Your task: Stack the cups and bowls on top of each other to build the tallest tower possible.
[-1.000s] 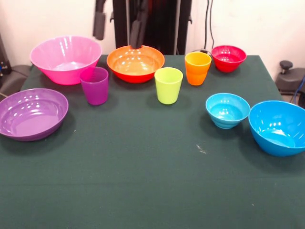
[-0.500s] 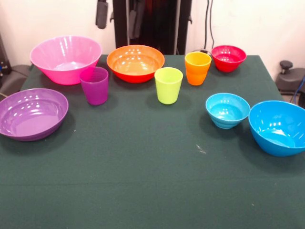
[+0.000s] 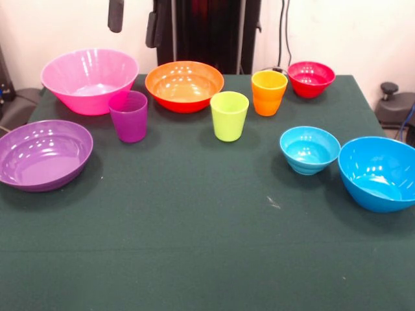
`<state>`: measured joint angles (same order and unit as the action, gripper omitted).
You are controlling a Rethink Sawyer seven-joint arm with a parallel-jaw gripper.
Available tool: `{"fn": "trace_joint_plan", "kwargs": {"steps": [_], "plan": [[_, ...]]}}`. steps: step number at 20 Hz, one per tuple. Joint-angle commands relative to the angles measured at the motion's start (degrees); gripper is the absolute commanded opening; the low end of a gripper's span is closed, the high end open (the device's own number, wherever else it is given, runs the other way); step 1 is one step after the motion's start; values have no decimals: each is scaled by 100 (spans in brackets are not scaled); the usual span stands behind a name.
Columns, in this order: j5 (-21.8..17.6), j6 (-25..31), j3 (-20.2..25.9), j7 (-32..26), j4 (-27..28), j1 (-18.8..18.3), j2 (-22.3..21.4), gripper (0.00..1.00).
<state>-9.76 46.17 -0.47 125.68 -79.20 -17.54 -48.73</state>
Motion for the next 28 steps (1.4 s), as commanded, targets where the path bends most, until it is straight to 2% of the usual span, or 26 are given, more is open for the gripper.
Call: {"fn": "trace_joint_plan", "kwargs": {"steps": [1,4,10,19,25,28], "plan": [[-126,144,22,474,-485,219,522,100],[-224,62,200,-66,-553,162,484,100],[-284,114,471,-644,-501,122,454,100],[-362,235,1130,-1866,-578,-359,319,100],[-452,513,1317,-1831,-366,-485,360,100],[-452,616,1187,-1323,-186,-386,414,100]]}}
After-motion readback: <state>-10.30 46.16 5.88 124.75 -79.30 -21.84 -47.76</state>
